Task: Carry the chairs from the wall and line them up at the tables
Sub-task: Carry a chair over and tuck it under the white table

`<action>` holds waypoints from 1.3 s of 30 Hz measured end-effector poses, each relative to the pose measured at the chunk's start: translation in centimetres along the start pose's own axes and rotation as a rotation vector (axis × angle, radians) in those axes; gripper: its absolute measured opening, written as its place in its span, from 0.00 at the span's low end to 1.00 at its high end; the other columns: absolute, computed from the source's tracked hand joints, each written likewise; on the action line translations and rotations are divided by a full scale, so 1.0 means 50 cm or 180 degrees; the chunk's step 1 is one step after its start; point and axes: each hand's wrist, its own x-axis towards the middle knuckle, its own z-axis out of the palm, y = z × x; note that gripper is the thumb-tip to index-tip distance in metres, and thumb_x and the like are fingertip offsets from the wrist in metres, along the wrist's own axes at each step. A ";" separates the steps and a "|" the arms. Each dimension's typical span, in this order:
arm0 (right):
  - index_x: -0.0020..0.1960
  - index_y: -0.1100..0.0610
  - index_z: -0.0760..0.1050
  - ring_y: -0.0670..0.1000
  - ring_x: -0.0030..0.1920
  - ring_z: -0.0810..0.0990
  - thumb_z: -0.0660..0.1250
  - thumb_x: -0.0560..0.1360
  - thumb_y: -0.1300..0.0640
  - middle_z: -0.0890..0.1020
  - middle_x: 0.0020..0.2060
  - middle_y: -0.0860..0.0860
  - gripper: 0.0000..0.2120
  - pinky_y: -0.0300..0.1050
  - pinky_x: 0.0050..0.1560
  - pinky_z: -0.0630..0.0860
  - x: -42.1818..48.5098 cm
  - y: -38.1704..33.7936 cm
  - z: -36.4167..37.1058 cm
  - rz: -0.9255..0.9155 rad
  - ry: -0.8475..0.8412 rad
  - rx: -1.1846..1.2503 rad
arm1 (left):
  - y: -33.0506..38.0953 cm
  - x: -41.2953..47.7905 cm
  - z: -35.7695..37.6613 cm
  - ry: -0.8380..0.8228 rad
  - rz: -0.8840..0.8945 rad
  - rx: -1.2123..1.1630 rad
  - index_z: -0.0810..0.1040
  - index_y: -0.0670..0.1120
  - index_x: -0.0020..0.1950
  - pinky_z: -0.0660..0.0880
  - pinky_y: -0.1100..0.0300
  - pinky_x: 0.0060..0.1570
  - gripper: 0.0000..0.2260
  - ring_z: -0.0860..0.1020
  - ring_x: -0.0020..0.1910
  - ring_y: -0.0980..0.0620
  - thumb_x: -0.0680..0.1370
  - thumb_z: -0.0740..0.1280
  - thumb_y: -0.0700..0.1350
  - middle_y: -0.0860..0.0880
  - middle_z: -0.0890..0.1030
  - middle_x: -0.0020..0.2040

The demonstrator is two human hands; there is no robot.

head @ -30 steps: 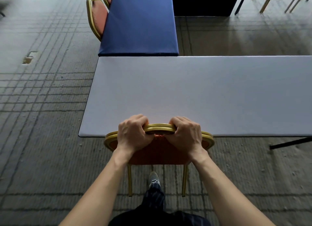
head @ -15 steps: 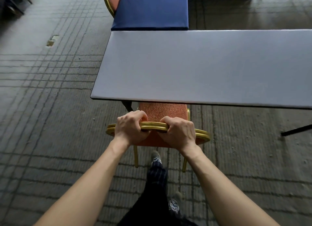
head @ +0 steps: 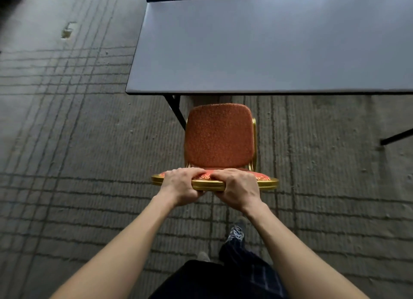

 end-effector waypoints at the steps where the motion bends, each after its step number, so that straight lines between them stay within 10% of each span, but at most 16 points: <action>1: 0.59 0.41 0.83 0.48 0.52 0.86 0.74 0.69 0.42 0.87 0.54 0.44 0.19 0.45 0.50 0.81 -0.026 -0.001 0.015 0.0031 -0.0008 -0.0041 | 0.004 -0.018 0.023 -0.0047 0.0028 -0.0033 0.74 0.63 0.71 0.73 0.55 0.61 0.28 0.80 0.64 0.51 0.71 0.71 0.60 0.57 0.81 0.66; 8: 0.59 0.40 0.82 0.49 0.55 0.84 0.69 0.73 0.37 0.86 0.54 0.43 0.17 0.51 0.58 0.73 -0.057 -0.021 0.043 0.0307 0.0084 -0.0102 | 0.000 -0.041 0.057 0.0123 0.0041 -0.0215 0.76 0.63 0.70 0.72 0.56 0.61 0.25 0.79 0.62 0.51 0.72 0.72 0.56 0.57 0.82 0.64; 15: 0.61 0.53 0.80 0.54 0.62 0.75 0.71 0.70 0.55 0.83 0.58 0.50 0.19 0.52 0.71 0.65 -0.143 -0.079 0.069 0.1009 0.0538 0.0441 | 0.018 -0.114 0.117 0.0664 -0.0518 -0.1326 0.81 0.53 0.64 0.53 0.49 0.78 0.24 0.57 0.79 0.47 0.68 0.74 0.54 0.47 0.68 0.77; 21: 0.59 0.49 0.80 0.48 0.65 0.76 0.68 0.77 0.58 0.80 0.61 0.48 0.12 0.44 0.68 0.71 -0.190 -0.196 0.061 0.2354 0.1755 0.2981 | 0.053 -0.194 0.107 0.1129 -0.1210 -0.3822 0.76 0.52 0.66 0.55 0.56 0.78 0.21 0.57 0.80 0.52 0.73 0.69 0.53 0.46 0.59 0.82; 24: 0.53 0.51 0.81 0.49 0.54 0.80 0.66 0.80 0.55 0.83 0.53 0.50 0.05 0.43 0.57 0.76 -0.194 -0.221 0.047 0.2925 0.1915 0.3797 | 0.060 -0.216 0.106 0.0951 -0.1952 -0.4633 0.59 0.46 0.80 0.60 0.53 0.72 0.37 0.60 0.78 0.49 0.76 0.71 0.54 0.49 0.51 0.82; 27: 0.50 0.58 0.83 0.51 0.50 0.82 0.65 0.81 0.55 0.86 0.47 0.54 0.10 0.46 0.56 0.77 -0.186 -0.206 0.041 0.3225 0.1963 0.4774 | 0.057 -0.214 0.109 0.0459 -0.2266 -0.5901 0.51 0.47 0.83 0.59 0.46 0.76 0.41 0.60 0.79 0.44 0.77 0.70 0.55 0.46 0.58 0.80; 31: 0.51 0.59 0.80 0.53 0.45 0.81 0.67 0.80 0.46 0.83 0.43 0.56 0.15 0.50 0.47 0.80 -0.166 -0.160 0.051 0.3707 0.1570 0.5521 | 0.064 -0.175 0.089 0.0141 -0.2239 -0.6915 0.66 0.42 0.77 0.65 0.42 0.74 0.27 0.72 0.71 0.38 0.81 0.66 0.53 0.43 0.72 0.71; 39: 0.66 0.60 0.73 0.59 0.56 0.83 0.74 0.76 0.45 0.82 0.57 0.61 0.27 0.59 0.55 0.80 -0.093 -0.119 0.064 0.4013 0.1447 0.5860 | 0.042 -0.044 0.085 0.0272 -0.2846 -0.7047 0.71 0.38 0.71 0.71 0.32 0.66 0.25 0.78 0.62 0.33 0.80 0.67 0.53 0.35 0.79 0.64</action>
